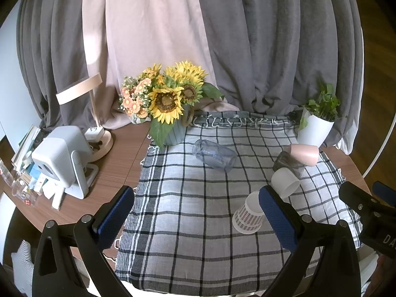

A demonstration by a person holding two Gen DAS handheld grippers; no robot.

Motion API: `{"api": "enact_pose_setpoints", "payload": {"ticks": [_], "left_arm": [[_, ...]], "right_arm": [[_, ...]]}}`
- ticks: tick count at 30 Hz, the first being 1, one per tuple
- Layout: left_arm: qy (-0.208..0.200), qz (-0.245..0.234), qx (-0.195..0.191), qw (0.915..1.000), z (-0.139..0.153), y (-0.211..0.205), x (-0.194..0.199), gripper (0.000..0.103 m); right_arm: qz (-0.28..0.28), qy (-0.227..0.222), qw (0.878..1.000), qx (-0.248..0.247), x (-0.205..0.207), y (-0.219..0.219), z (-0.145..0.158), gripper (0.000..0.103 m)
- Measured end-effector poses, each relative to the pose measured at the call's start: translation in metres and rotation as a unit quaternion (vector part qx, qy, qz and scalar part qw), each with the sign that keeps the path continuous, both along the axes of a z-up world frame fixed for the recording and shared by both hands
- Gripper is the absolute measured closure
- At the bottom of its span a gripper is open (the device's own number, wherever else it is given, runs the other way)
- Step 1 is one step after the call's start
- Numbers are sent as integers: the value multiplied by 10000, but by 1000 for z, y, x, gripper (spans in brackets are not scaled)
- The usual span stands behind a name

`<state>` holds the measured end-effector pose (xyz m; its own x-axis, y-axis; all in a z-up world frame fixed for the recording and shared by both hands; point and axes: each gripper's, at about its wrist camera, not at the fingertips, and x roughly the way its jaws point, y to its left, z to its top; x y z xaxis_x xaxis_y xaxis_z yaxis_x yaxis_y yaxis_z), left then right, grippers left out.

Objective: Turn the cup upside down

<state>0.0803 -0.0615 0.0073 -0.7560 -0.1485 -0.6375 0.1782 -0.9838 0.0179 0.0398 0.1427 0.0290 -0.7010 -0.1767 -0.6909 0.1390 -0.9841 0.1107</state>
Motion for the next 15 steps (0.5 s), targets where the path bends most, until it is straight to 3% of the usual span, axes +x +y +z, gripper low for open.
{"api": "enact_pose_setpoints", "payload": {"ticks": [15], "left_arm": [[7, 25, -1, 10000, -1, -4, -3, 0]], "right_arm": [[-4, 1, 10000, 4, -1, -2, -1, 3]]}}
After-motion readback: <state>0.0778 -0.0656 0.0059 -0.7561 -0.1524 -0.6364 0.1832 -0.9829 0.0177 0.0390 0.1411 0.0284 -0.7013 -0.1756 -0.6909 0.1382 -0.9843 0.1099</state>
